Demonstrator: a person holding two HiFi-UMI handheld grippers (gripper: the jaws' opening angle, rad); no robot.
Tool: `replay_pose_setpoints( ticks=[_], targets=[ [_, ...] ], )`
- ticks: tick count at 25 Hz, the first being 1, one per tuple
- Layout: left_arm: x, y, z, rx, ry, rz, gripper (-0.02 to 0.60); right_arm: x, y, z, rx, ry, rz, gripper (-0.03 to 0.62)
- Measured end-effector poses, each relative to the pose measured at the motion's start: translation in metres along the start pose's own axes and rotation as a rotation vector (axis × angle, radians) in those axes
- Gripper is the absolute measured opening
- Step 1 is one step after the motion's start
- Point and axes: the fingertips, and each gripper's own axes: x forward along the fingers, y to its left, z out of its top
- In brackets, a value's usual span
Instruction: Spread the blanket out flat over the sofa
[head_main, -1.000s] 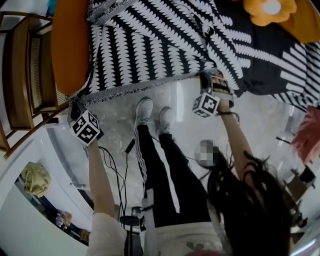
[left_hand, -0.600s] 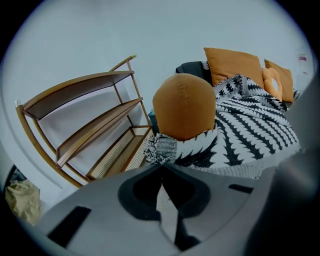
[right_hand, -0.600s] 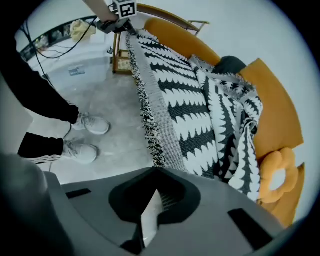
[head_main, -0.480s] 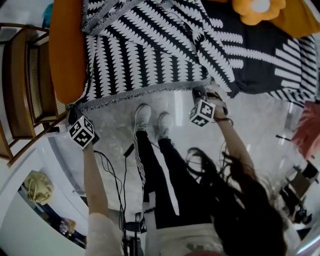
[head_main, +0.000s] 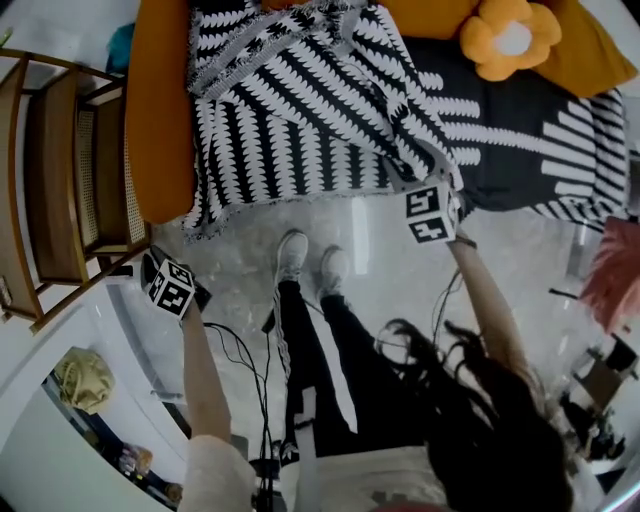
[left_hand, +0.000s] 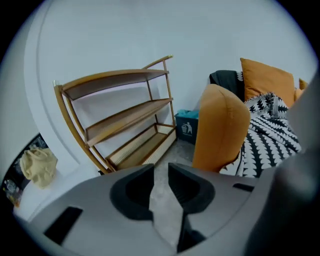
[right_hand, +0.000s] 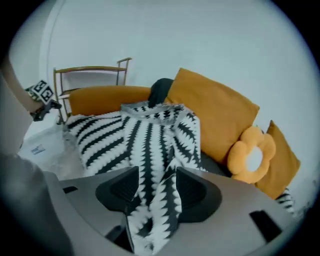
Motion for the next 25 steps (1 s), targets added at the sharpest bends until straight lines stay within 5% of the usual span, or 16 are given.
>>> replay_pose_setpoints(
  ticks=[4,9,12,16,18,25],
  targets=[
    [-0.021,-0.009,0.033,0.022,-0.118,0.003,0.084,0.065,-0.040,0.033,-0.133,0.033,-0.137,0.225],
    [-0.049,-0.081,0.052,0.095,-0.202,-0.167,0.084,0.123,-0.043,0.072,-0.346,0.085,-0.165,0.213],
    [-0.054,-0.112,0.054,0.088,-0.194,-0.252,0.084,0.146,-0.050,0.092,-0.291,0.095,-0.183,0.137],
    [-0.054,-0.120,0.055,0.029,-0.173,-0.286,0.077,0.168,-0.059,0.086,-0.226,0.186,-0.175,0.119],
    [-0.056,-0.117,0.057,0.027,-0.178,-0.298,0.069,0.169,-0.057,0.083,-0.234,0.228,-0.152,0.025],
    [-0.092,-0.157,0.082,0.072,-0.249,-0.455,0.066,0.109,-0.018,0.100,-0.174,0.067,-0.054,0.017]
  ],
)
